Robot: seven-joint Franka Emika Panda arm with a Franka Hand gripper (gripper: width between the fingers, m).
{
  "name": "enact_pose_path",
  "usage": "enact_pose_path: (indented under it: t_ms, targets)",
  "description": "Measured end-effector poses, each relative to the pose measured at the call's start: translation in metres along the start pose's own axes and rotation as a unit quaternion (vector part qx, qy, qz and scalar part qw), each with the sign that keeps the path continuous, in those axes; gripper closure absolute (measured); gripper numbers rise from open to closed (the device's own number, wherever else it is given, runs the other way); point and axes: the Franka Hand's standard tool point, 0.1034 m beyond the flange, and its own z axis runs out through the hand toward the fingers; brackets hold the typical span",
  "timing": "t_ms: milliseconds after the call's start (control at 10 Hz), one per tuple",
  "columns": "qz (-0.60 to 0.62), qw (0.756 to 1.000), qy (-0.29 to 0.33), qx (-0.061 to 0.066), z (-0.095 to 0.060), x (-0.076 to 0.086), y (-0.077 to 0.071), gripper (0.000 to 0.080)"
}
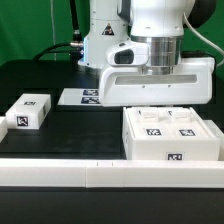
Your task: Assemble cabinet
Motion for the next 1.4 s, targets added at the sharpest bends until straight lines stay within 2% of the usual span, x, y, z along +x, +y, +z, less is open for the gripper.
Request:
enact_pose_path:
  t_ms: [400,500,800,900,1000,1100,1300,1400]
  targets:
    - [-0.002,1.0,-0.012,0.003,-0.035,0.004,-0.004,0.0627]
    - [-0.002,1.0,-0.013,0.003,-0.029,0.002,-0.003,0.0627]
    - [-0.003,1.0,-0.015,0.003,-0.027,0.0,-0.005,0.0628]
    - [0.002,1.0,-0.003,0.003,-0.024,-0.004,-0.013,0.0628]
    - [-0.005,1.0,-0.021,0.003,-0.039,-0.002,-0.013,0.0628]
    - [-0.008,1.0,-0.022,0.004,-0.057,0.01,-0.01,0.0629]
    - [-0.01,1.0,-0.026,0.005,-0.071,0.02,-0.009,0.0631]
    - [-0.01,1.0,-0.023,0.004,-0.07,0.02,-0.009,0.0631]
